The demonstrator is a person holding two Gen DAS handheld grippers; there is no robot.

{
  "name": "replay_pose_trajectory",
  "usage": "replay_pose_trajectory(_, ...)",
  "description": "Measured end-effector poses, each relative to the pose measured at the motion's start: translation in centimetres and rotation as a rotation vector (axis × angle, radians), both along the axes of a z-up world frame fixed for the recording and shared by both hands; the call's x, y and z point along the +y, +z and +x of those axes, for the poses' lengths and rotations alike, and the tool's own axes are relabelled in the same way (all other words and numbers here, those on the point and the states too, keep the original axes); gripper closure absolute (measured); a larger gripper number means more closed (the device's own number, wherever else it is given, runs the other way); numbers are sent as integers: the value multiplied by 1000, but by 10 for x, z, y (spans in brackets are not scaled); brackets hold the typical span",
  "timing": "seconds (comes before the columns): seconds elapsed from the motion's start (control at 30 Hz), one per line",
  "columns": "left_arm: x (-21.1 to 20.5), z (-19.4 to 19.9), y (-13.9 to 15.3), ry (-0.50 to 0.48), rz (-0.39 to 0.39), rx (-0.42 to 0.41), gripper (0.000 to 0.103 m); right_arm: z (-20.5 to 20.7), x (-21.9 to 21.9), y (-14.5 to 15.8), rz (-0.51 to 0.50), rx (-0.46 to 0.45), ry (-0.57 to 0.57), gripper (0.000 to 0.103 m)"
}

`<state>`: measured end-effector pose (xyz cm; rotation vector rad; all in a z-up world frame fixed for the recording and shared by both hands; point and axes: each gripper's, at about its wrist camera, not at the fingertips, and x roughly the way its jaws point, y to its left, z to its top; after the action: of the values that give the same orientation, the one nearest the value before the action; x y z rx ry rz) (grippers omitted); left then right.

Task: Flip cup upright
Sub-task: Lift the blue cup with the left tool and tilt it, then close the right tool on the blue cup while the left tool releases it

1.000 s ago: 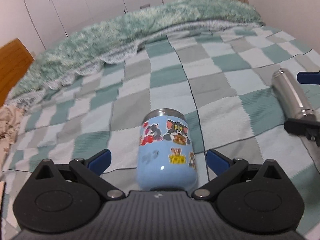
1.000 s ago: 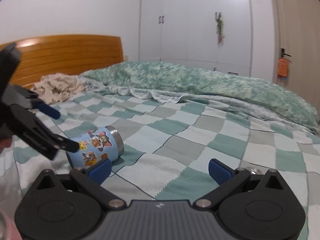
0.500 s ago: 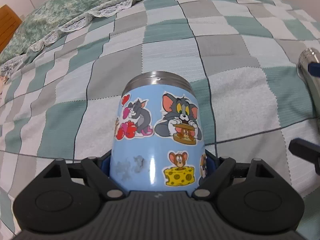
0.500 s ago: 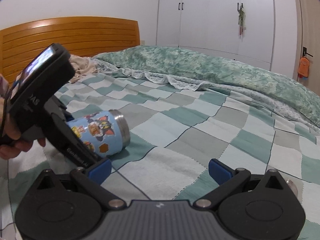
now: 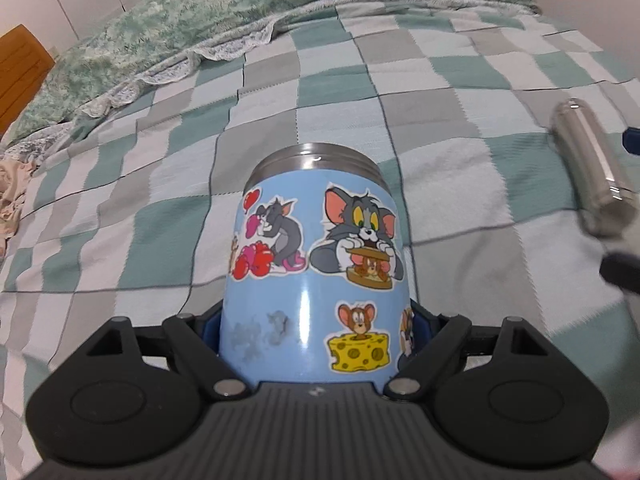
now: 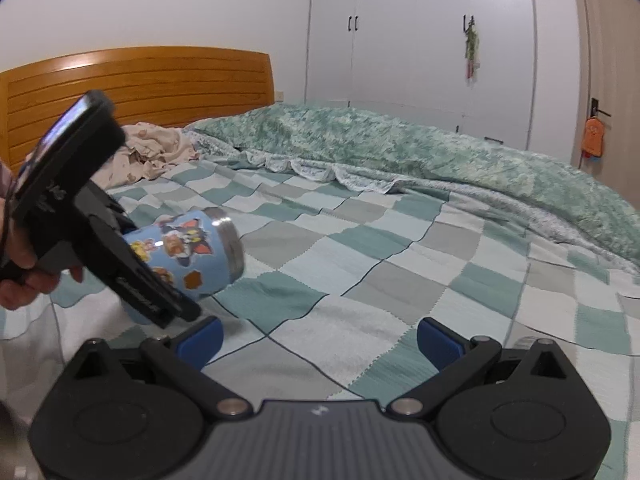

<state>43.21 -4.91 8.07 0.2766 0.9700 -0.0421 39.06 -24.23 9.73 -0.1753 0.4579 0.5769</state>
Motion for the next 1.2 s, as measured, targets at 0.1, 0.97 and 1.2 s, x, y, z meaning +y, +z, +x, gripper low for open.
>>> replay_pose_trajectory(0.1,2,-35,19,-8,-3,-16,19,-24,-7,18,6,-15,-19,0)
replay_pose_trajectory(0.97,34,-231,-41,85,-78,118,17,-274,-6,8,-50,140,-80,0)
replay_pose_trajectory(1.2,57,-280,10,3,-120,-106,0,-288,9,10,-41,169,-94,0)
